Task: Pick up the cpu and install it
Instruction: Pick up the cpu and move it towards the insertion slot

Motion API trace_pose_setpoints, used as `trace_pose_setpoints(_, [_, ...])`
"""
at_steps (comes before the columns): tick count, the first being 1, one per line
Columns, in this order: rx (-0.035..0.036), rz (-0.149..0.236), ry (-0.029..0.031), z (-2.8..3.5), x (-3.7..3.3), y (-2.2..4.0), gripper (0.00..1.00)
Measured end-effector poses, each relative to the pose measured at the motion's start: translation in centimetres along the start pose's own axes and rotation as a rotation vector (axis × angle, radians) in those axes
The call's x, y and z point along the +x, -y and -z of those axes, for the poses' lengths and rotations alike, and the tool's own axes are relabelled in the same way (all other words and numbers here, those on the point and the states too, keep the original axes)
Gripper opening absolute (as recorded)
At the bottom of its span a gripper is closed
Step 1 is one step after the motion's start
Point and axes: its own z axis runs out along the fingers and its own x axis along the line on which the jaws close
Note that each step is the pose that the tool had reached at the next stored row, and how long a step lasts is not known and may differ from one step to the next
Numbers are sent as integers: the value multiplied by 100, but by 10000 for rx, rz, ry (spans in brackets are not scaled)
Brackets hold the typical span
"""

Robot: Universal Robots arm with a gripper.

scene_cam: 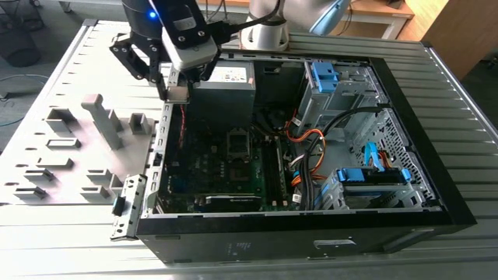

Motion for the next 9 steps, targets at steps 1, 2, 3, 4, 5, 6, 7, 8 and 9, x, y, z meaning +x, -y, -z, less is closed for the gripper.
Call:
trace_pose_setpoints(1, [0,0,-1,0,-20,0,47])
trace_pose_setpoints(2, [0,0,-2,0,-40,1,47])
trace_pose_setpoints(3, [-1,0,-3,-1,-61,1,47])
trace_pose_setpoints(4, [-1,0,-4,-1,-78,1,47])
trace_pose_setpoints(5, [0,-1,-5,-1,-95,2,47])
trace_pose_setpoints(6, [0,-1,-6,-1,-114,2,47])
trace_pose_setpoints(7, [0,-1,-6,-2,-134,2,47])
trace_pose_setpoints(8, [0,-1,-7,-2,-155,3,47])
trace_pose_setpoints(9, [1,-1,-9,-2,-175,3,47])
